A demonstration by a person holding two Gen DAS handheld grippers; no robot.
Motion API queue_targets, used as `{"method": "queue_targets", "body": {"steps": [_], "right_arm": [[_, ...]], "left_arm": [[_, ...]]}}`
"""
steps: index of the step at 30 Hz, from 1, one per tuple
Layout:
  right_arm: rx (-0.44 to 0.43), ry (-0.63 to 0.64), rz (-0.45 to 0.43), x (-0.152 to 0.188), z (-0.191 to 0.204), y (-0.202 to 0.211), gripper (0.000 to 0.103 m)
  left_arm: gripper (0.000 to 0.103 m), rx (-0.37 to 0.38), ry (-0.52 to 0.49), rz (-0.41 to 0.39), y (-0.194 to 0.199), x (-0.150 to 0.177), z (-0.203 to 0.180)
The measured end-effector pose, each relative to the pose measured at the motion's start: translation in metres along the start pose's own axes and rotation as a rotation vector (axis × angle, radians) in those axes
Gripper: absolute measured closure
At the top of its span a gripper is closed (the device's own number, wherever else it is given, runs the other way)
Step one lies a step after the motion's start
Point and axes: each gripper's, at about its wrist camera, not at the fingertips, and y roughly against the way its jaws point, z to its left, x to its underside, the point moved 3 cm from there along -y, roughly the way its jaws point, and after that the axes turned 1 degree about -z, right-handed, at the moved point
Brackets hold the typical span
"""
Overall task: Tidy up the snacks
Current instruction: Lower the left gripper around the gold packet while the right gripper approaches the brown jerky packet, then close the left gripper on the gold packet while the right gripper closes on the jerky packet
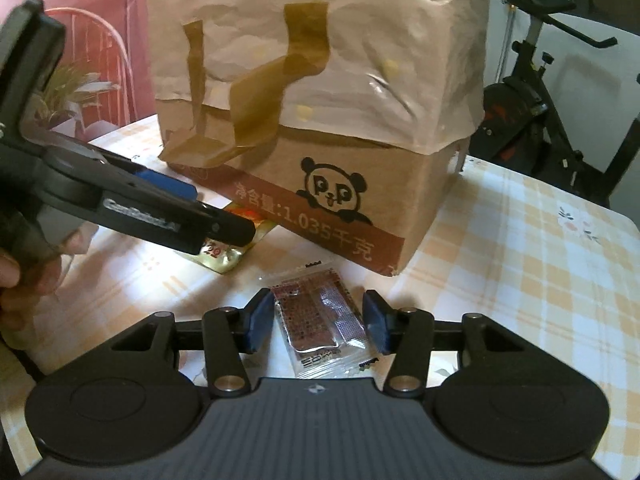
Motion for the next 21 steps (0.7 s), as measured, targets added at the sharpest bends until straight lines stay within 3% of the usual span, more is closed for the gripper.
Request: {"method": "queue_targets", "body": {"steps": [7,11,21], "right_arm": [[-0.003,-0.005,-0.001,0.001,-0.002,0.002,0.051],[-0.003,-0.005,-0.001,0.000,-0.002,0.001,0.051],[-0.008,-0.012,-0.002,0.000,-0.002,0.001,0.051]], "left_arm": [[0.022,-0.012,-0.046,0.011,-0.008,0.001,-0.010],[0.041,0.011,-0.077,-0.008,-0.001,0.005,-0.014],[0.048,0.025,-0.031,0.020,0.012,0.018,0.000]]}}
